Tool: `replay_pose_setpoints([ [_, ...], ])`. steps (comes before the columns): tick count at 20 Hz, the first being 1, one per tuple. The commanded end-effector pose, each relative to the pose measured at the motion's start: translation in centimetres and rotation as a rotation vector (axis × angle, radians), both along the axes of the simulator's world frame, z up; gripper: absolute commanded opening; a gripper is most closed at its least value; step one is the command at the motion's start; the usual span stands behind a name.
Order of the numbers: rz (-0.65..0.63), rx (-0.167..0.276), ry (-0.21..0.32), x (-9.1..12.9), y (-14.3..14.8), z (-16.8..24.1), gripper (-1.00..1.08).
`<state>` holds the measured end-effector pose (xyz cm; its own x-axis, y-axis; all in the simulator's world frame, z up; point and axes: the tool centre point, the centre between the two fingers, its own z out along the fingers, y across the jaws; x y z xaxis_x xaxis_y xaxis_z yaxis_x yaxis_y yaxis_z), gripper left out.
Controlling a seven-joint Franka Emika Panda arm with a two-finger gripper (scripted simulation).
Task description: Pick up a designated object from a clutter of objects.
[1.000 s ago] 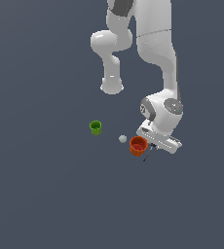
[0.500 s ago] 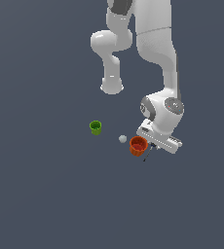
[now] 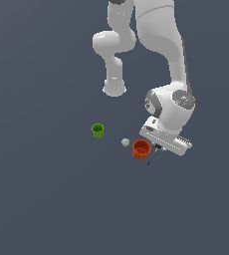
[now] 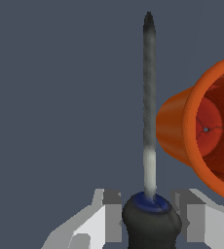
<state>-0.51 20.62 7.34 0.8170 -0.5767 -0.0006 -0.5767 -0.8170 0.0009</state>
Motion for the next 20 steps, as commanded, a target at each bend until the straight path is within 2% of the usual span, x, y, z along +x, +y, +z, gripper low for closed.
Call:
replay_pose_setpoints([
  [1,0.000,0.001,-0.001,0.8,-0.4,2.2,-1.00],
  [20,0.000,0.002,-0.001,8.1,-3.9,21.1,-1.00],
])
